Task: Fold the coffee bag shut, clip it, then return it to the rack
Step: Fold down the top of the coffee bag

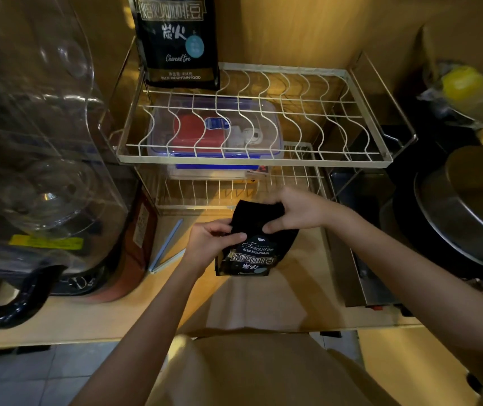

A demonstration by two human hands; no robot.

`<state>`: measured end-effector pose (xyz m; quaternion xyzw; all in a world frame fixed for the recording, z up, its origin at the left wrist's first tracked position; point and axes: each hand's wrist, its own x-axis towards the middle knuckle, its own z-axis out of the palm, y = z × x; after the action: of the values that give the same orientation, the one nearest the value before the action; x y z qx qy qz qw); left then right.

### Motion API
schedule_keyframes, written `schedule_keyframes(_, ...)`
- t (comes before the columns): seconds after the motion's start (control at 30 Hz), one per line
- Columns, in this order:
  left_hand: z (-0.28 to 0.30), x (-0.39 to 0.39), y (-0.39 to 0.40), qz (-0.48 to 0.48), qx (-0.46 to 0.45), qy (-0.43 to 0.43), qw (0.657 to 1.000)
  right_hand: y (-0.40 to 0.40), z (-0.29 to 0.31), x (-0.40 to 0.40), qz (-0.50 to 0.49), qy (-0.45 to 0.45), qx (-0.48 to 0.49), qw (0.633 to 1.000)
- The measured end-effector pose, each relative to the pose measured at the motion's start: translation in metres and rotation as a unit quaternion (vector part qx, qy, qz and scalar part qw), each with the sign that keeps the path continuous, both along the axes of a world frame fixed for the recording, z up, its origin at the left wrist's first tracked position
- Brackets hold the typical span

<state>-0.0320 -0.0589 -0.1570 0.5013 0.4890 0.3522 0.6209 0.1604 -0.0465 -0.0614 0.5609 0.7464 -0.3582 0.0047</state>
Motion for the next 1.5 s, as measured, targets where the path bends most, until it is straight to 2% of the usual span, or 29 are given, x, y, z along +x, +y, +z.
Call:
schedule_keyframes(0.07, 0.007, 0.001, 0.005, -0.006, 0.011, -0.011, 1.000, -0.004, -0.003, 0.005, -0.018, 0.057, -0.045, 0.997)
schedule_keyframes(0.2, 0.015, 0.006, 0.009, 0.021, 0.016, -0.015, 1.000, -0.010, -0.007, 0.017, -0.066, 0.149, -0.041, 0.986)
schedule_keyframes(0.27, 0.013, 0.005, 0.009, 0.046, -0.002, -0.025, 0.999, -0.019, -0.015, 0.024, -0.158, 0.243, -0.041, 0.956)
schedule_keyframes(0.33, 0.011, 0.003, 0.007, 0.061, -0.013, -0.037, 0.997, -0.031, -0.030, 0.025, -0.237, 0.293, -0.045, 0.925)
schedule_keyframes(0.5, 0.015, 0.004, 0.005, 0.060, -0.010, -0.040, 0.997, -0.046, -0.070, 0.012, -0.295, 0.313, -0.015, 0.903)
schedule_keyframes(0.83, 0.014, -0.010, 0.011, 0.048, -0.046, 0.000, 0.998, -0.046, -0.079, 0.013, -0.356, 0.383, -0.018, 0.852)
schedule_keyframes(1.0, 0.011, -0.009, 0.007, 0.112, -0.051, -0.056, 0.991, -0.045, -0.080, 0.005, -0.383, 0.406, -0.038, 0.829)
schedule_keyframes(1.13, 0.010, -0.004, 0.005, 0.087, -0.040, -0.074, 0.993, -0.042, -0.081, -0.002, -0.429, 0.431, -0.045, 0.792)
schedule_keyframes(1.3, 0.016, 0.000, 0.004, 0.125, -0.057, -0.153, 0.979, -0.048, -0.083, -0.009, -0.475, 0.444, 0.003, 0.760)
schedule_keyframes(1.43, 0.015, 0.005, 0.000, 0.104, -0.004, -0.078, 0.991, -0.051, -0.083, -0.018, -0.535, 0.449, 0.045, 0.714)
schedule_keyframes(1.5, 0.013, 0.003, 0.001, 0.073, 0.021, -0.027, 0.997, -0.051, -0.081, -0.020, -0.518, 0.444, 0.061, 0.729)
